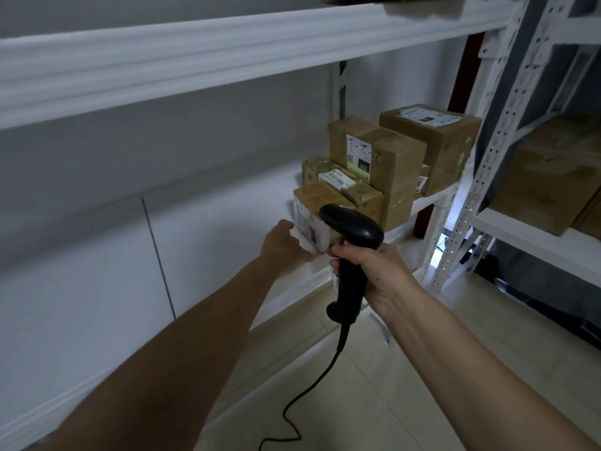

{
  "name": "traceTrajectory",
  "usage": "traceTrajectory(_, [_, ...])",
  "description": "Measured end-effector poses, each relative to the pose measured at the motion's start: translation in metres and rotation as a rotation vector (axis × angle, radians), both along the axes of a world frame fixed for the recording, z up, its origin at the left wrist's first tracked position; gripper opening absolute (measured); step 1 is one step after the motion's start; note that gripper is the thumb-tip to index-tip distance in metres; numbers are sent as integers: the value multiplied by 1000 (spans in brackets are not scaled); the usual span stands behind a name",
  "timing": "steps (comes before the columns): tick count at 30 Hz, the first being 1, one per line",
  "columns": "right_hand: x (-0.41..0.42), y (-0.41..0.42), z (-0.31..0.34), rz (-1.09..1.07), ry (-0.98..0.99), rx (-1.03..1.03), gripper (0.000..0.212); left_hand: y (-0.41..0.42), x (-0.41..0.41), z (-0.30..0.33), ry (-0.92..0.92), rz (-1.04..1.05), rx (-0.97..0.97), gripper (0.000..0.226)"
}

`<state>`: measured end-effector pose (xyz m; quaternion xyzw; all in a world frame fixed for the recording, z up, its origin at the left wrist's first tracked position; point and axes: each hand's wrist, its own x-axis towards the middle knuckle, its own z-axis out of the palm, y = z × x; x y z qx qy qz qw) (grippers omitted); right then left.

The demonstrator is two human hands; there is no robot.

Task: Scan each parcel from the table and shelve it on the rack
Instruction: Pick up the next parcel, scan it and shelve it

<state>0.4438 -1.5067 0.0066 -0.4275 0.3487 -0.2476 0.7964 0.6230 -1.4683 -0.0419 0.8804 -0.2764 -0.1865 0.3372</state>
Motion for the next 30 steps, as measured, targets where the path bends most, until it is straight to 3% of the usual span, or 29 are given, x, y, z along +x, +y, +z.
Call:
traceTrajectory(6, [42, 42, -5, 160, 10, -12, 14, 80, 21, 3, -440, 70, 206, 58])
traceTrajectory(11, [81, 102, -11, 364, -13, 0, 12, 168, 33, 5, -586, 147, 322, 47])
traceTrajectory(20, [120, 266, -5, 680, 4, -74, 18, 365, 25, 14, -565, 387, 344, 39])
traceTrajectory(30, [130, 514, -9, 1040, 13, -187, 21, 630, -26, 10, -486, 705, 454, 36])
